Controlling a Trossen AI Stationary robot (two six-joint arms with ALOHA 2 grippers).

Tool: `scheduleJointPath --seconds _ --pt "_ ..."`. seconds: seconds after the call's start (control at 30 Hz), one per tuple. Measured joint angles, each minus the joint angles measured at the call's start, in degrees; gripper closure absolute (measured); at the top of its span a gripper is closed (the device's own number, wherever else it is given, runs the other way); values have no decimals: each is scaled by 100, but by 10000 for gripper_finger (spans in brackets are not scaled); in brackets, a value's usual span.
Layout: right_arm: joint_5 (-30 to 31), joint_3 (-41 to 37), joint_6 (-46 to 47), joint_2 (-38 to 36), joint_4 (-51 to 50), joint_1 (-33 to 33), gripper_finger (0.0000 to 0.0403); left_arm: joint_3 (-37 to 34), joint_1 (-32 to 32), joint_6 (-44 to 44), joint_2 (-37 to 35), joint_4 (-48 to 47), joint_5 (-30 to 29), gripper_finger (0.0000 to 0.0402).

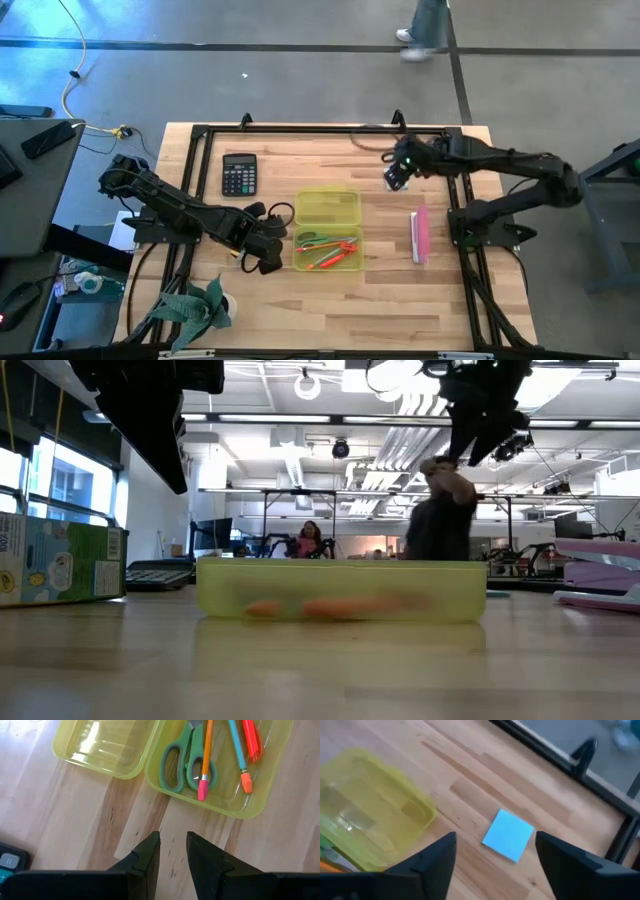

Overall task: Pack school essentials
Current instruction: Put the blue sticky notes into the yellow supply box

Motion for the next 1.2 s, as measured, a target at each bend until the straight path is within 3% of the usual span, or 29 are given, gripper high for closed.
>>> scheduleJointPath --seconds 0.23,0.47,0.7,1.2 --pt "-1032 0 171 20 -55 -808 112 0 0 107 0 2 -31 316" --pt "-1092 -140 411 20 -237 -1171 112 0 0 299 0 4 -99 316" --pt "-1323 -761 422 20 9 -1569 112 0 2 299 0 318 -66 316" --pt "-1586 -1563 155 20 550 -2012 112 0 2 299 0 2272 -49 316"
